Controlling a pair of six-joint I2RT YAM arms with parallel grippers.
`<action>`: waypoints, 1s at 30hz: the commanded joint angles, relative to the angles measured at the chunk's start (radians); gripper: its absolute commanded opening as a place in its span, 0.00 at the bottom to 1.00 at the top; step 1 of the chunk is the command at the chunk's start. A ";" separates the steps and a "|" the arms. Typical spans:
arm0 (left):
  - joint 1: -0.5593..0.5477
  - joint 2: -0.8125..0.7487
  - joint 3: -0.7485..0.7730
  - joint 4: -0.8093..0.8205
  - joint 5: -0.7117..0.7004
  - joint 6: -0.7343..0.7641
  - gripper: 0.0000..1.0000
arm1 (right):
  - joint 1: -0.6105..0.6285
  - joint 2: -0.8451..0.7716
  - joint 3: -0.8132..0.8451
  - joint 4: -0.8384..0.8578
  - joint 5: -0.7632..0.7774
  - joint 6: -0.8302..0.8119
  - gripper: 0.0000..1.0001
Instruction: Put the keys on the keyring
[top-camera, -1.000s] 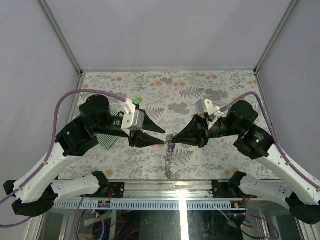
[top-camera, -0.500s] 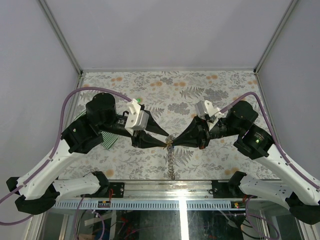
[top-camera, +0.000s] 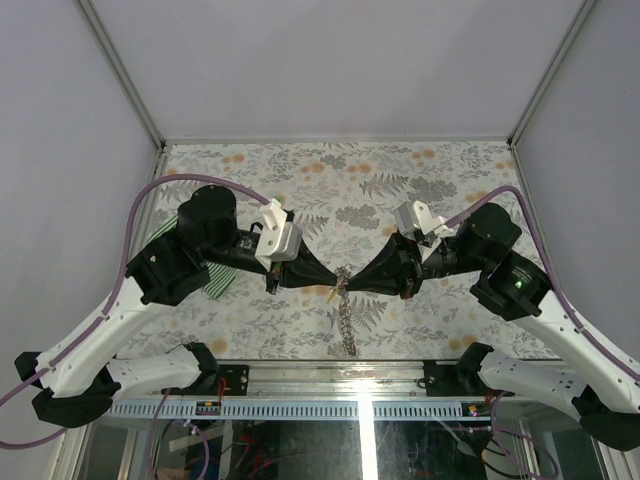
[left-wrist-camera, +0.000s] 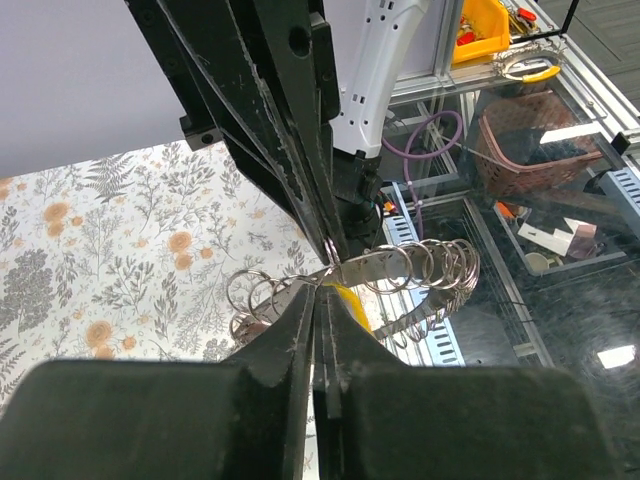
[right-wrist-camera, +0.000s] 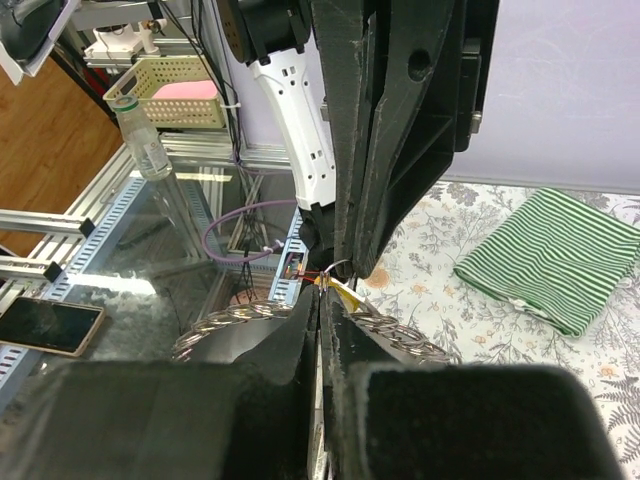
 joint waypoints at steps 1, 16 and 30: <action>-0.002 -0.014 0.013 -0.018 -0.034 0.038 0.00 | 0.001 -0.040 0.024 0.092 0.018 0.004 0.00; -0.003 -0.050 -0.046 0.061 -0.096 0.010 0.00 | 0.001 -0.108 -0.071 0.269 0.220 0.115 0.00; -0.002 -0.060 -0.093 0.204 -0.154 -0.051 0.00 | 0.001 -0.110 -0.224 0.674 0.337 0.345 0.00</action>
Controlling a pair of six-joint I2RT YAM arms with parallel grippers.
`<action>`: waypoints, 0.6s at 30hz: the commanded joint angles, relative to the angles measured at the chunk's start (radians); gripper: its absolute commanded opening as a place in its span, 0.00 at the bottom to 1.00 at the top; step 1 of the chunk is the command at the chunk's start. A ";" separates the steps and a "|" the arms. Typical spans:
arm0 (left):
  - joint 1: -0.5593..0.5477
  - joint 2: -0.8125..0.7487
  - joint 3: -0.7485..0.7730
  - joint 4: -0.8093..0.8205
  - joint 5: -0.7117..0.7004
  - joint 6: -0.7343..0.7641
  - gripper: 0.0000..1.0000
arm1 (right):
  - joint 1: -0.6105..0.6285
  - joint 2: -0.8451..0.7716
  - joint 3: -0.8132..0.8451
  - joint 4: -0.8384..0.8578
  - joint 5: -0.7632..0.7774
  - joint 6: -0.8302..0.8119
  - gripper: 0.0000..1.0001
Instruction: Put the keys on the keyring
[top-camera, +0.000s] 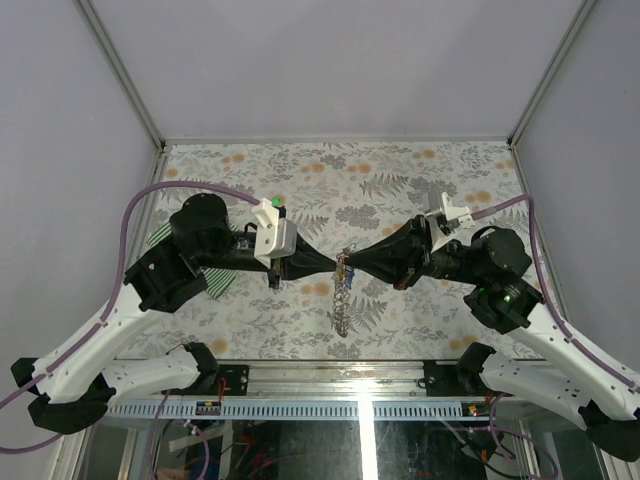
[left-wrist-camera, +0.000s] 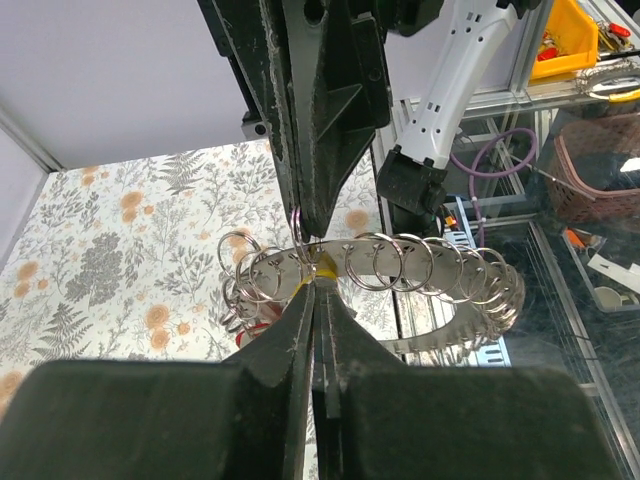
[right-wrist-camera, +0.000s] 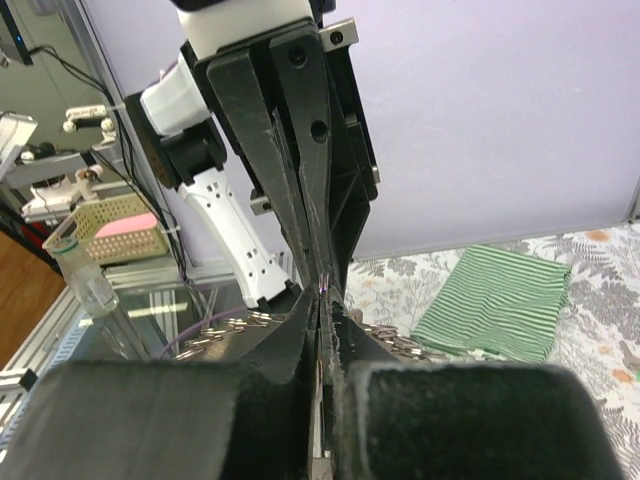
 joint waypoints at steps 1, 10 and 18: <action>-0.002 0.002 -0.011 0.114 -0.017 -0.035 0.00 | 0.001 -0.006 -0.026 0.324 0.066 0.112 0.00; -0.002 -0.002 -0.015 0.161 -0.029 -0.057 0.01 | 0.001 0.012 -0.078 0.489 0.120 0.164 0.00; -0.002 -0.086 -0.073 0.279 -0.183 -0.130 0.19 | 0.000 0.001 -0.027 0.382 0.003 0.083 0.00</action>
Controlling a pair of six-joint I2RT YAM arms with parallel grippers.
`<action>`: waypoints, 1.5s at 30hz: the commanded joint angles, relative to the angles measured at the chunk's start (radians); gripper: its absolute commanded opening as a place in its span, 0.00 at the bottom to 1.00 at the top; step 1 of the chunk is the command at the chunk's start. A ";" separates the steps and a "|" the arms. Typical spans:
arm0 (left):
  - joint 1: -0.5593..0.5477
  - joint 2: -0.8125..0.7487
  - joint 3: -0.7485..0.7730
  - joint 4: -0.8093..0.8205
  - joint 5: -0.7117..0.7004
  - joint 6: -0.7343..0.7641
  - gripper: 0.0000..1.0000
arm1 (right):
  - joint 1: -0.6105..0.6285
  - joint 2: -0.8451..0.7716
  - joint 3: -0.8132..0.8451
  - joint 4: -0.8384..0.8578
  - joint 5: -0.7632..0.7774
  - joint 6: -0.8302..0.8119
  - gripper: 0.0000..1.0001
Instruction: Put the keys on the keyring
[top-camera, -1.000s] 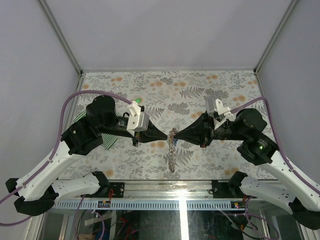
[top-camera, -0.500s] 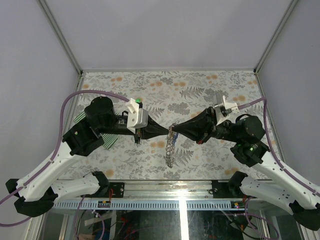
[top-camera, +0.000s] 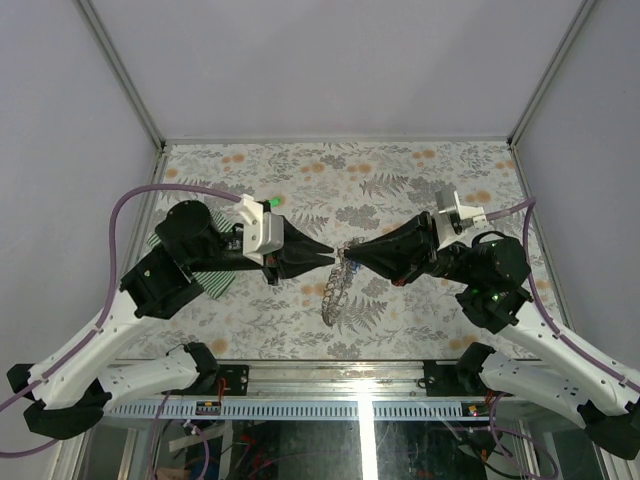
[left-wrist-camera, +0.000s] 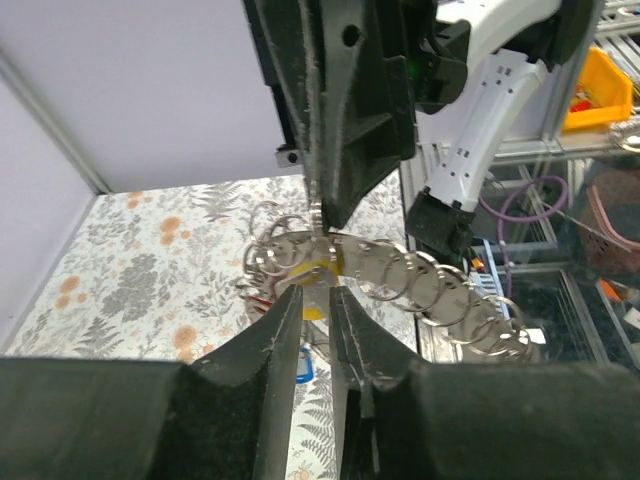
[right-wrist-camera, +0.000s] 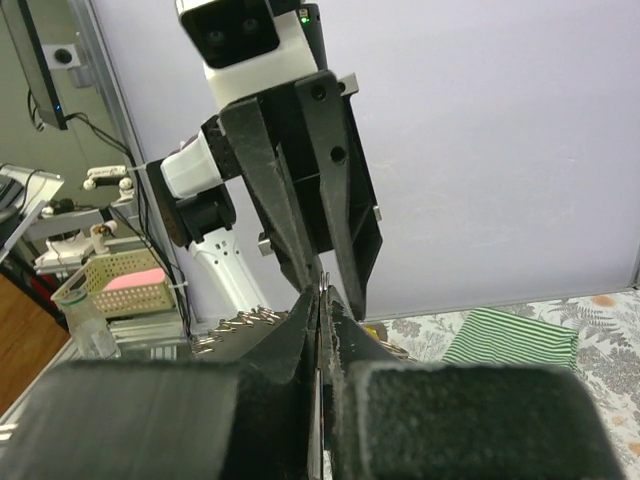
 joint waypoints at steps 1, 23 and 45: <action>-0.003 -0.066 -0.046 0.162 -0.161 -0.071 0.21 | 0.001 -0.019 0.076 0.023 -0.064 -0.069 0.00; -0.002 -0.037 -0.148 0.441 0.071 -0.263 0.36 | 0.001 -0.017 0.139 -0.074 -0.112 -0.197 0.00; -0.002 0.017 -0.145 0.441 0.076 -0.264 0.17 | 0.001 -0.024 0.129 -0.061 -0.110 -0.188 0.00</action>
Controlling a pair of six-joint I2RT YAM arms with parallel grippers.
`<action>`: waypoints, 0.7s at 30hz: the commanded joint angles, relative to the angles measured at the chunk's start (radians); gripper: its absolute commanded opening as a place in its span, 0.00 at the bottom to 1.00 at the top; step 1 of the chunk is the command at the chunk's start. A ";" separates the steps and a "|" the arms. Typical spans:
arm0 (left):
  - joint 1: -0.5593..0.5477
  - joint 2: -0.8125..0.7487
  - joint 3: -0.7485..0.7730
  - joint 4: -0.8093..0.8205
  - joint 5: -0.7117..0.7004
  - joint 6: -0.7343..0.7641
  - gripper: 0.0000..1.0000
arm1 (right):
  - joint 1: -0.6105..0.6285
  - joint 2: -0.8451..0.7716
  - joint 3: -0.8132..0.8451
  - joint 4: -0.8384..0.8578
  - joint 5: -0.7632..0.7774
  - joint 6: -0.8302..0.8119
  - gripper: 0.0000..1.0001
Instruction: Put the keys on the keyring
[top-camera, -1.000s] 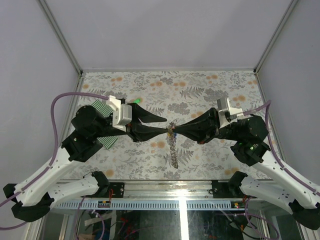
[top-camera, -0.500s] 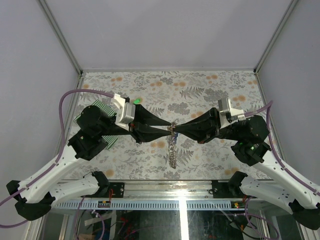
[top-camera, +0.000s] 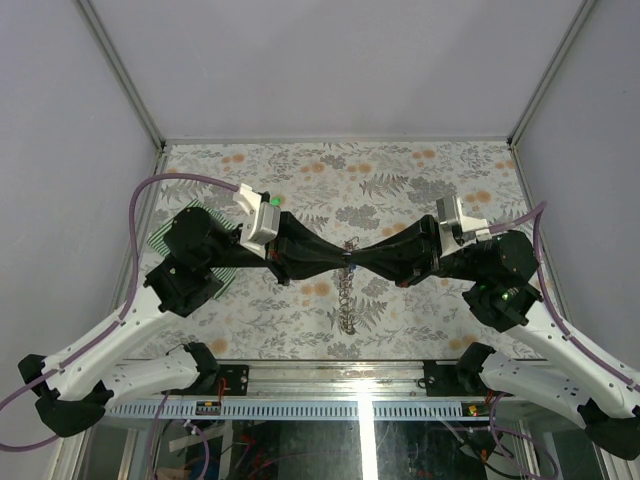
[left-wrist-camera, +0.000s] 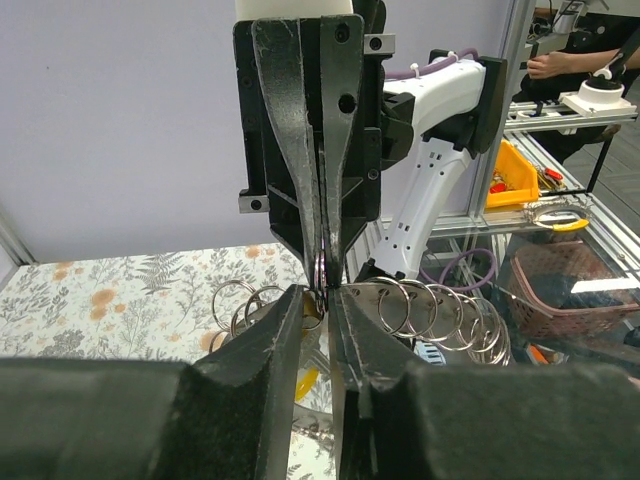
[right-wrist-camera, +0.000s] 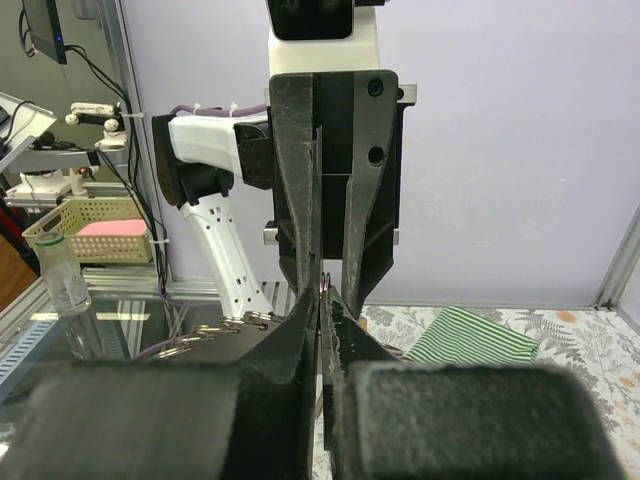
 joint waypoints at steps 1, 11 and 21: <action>-0.003 0.011 0.003 0.022 -0.002 0.009 0.14 | 0.001 -0.021 0.045 0.074 0.001 -0.009 0.00; -0.002 0.027 0.070 -0.185 -0.056 0.108 0.00 | 0.002 -0.022 0.060 0.038 -0.003 -0.007 0.08; -0.002 0.051 0.157 -0.435 -0.069 0.242 0.00 | 0.001 -0.062 0.151 -0.329 0.012 -0.180 0.32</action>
